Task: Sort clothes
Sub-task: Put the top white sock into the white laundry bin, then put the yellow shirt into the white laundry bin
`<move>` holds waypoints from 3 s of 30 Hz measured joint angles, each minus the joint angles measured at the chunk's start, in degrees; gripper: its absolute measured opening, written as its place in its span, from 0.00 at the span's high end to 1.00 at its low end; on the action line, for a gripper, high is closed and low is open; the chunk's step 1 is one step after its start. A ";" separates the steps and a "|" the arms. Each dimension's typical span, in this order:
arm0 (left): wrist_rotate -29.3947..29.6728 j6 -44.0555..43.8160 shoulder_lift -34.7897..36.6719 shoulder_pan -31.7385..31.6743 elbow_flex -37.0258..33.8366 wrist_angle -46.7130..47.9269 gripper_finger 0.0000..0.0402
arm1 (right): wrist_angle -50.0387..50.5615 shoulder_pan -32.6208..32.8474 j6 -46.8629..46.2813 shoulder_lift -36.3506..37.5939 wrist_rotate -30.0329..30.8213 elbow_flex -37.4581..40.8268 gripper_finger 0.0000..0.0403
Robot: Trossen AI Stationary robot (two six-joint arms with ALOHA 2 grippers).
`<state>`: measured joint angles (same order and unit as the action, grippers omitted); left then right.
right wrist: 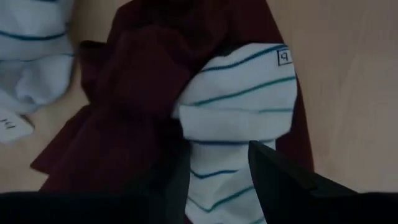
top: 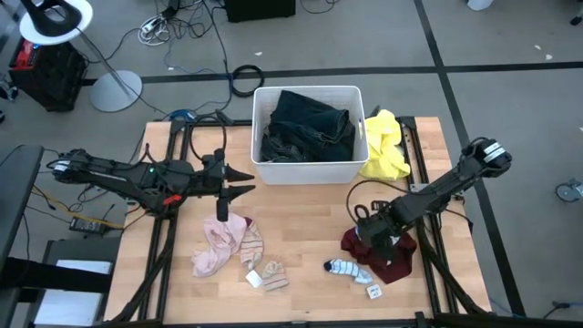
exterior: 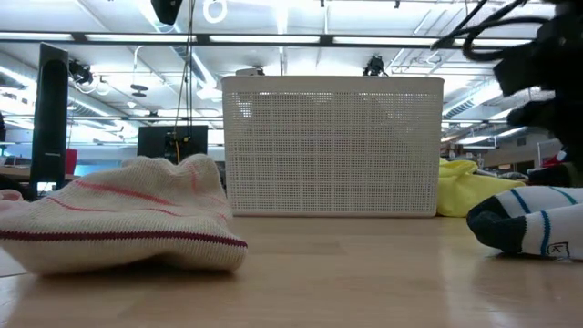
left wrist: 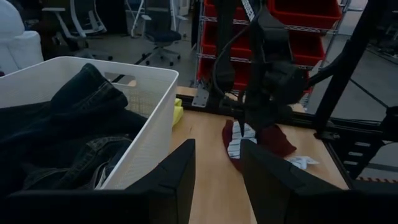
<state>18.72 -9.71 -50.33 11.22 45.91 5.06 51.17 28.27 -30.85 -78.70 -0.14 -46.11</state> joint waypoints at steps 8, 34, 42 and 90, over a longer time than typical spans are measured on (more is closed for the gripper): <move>-2.93 0.00 0.00 0.00 0.04 0.44 0.67 | -4.15 -1.93 -0.89 -7.09 -1.21 0.00 0.83; -8.37 1.67 0.02 -1.71 0.09 5.35 0.67 | 23.56 -1.58 -22.68 -4.57 17.37 -38.60 1.00; -15.51 1.75 0.02 -4.43 0.09 7.74 0.67 | 23.75 -6.77 -14.17 -4.54 31.17 -53.52 1.00; -7.13 3.56 12.55 -7.85 0.09 18.03 0.67 | 13.42 -55.76 17.42 -4.41 -1.17 -44.13 0.75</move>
<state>11.60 -6.16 -37.77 3.38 46.00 23.09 64.59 -27.50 -13.43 -83.11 -1.30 -90.24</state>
